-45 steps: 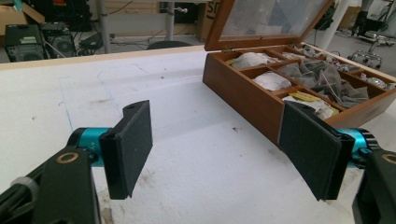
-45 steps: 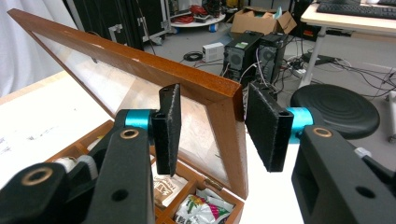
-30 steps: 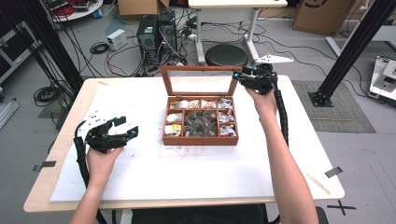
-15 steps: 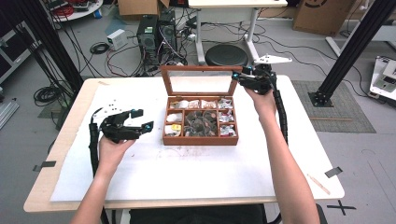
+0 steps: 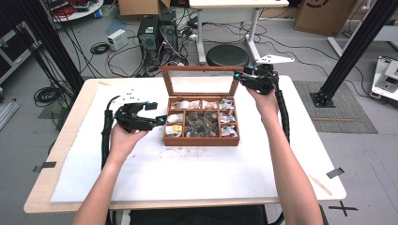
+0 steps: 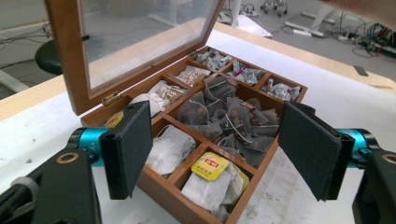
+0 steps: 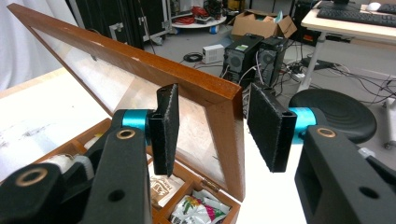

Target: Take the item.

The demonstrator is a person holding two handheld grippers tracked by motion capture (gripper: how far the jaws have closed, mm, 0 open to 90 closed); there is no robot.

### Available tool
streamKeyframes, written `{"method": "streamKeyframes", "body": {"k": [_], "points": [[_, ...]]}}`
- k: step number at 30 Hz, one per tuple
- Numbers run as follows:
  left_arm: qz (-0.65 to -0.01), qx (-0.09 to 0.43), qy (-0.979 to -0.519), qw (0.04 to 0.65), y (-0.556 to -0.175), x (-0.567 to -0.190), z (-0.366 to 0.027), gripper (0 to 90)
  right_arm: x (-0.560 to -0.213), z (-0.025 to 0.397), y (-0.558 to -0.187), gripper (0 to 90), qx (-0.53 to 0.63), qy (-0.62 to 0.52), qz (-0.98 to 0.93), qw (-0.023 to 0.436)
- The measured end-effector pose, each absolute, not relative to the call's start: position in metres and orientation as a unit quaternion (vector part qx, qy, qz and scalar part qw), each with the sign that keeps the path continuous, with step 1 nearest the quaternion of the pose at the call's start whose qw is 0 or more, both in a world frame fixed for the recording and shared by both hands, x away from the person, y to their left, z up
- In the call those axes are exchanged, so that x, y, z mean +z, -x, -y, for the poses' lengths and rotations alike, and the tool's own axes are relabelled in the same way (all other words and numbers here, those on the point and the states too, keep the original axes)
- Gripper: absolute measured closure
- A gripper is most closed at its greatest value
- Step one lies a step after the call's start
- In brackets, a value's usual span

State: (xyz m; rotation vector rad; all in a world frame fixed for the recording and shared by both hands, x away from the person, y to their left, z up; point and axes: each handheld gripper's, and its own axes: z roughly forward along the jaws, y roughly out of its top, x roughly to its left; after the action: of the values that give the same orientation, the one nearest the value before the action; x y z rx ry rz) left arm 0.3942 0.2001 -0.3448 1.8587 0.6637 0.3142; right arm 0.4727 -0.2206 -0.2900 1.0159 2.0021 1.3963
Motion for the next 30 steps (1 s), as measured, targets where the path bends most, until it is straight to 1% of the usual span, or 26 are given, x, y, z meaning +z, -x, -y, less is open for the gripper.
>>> {"method": "streamKeyframes", "body": {"k": [6, 7, 10, 16, 21, 30], "points": [[-0.274, 0.135, -0.785, 0.539, -0.4, -0.342, -0.189, 26.6, -0.289, 0.223, -0.473, 54.9, 0.513, -0.374, -0.732, 0.248], [-0.275, 0.126, -0.79, 0.533, -0.404, -0.342, -0.184, 26.6, -0.289, 0.224, -0.473, 54.9, 0.513, -0.374, -0.732, 0.247], [-0.27, 0.122, -0.797, 0.526, -0.409, -0.341, -0.177, 26.6, -0.289, 0.223, -0.473, 54.9, 0.513, -0.375, -0.732, 0.247], [-0.266, 0.12, -0.801, 0.523, -0.415, -0.338, -0.165, 26.8, -0.289, 0.223, -0.473, 54.9, 0.514, -0.373, -0.732, 0.248], [-0.265, 0.107, -0.808, 0.515, -0.422, -0.34, -0.155, 27.0, -0.289, 0.223, -0.472, 54.9, 0.513, -0.373, -0.732, 0.249], [-0.252, 0.092, -0.817, 0.51, -0.434, -0.343, -0.139, 29.4, -0.289, 0.223, -0.472, 54.9, 0.512, -0.373, -0.732, 0.249]]}}
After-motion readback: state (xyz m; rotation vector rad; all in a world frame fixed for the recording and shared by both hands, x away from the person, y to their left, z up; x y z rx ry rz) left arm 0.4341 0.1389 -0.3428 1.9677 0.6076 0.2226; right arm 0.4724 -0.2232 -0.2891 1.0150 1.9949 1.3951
